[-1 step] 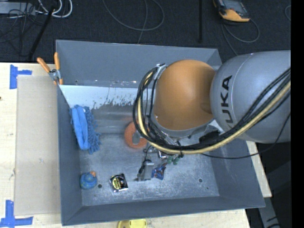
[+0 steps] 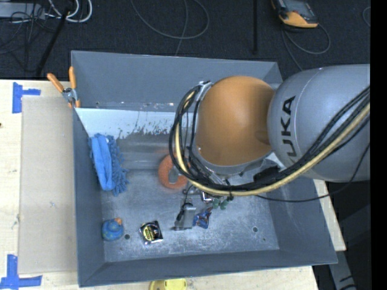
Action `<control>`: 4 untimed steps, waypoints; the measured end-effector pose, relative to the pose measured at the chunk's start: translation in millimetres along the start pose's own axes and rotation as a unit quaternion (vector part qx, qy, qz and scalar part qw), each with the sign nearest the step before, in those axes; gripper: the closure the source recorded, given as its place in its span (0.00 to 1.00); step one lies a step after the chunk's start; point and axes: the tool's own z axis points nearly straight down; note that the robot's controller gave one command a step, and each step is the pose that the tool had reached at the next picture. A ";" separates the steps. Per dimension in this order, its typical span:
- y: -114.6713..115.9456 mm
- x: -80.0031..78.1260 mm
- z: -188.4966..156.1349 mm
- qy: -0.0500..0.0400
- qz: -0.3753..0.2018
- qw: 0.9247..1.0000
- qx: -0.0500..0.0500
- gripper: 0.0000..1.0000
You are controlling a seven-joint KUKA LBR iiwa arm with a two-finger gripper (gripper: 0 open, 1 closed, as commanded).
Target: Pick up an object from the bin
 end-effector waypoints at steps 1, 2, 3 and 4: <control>-24.7 -11.8 45.1 -0.004 -0.013 1.000 -0.001 0.00; -53.2 8.9 80.7 0.002 -0.036 0.999 0.001 0.00; -48.8 15.8 91.9 0.000 -0.082 0.997 0.000 0.00; -85.5 10.7 94.0 0.000 -0.067 0.998 0.000 0.00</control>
Offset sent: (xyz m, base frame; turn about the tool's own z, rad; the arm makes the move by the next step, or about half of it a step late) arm -0.0085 -0.0534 -0.0796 -0.0713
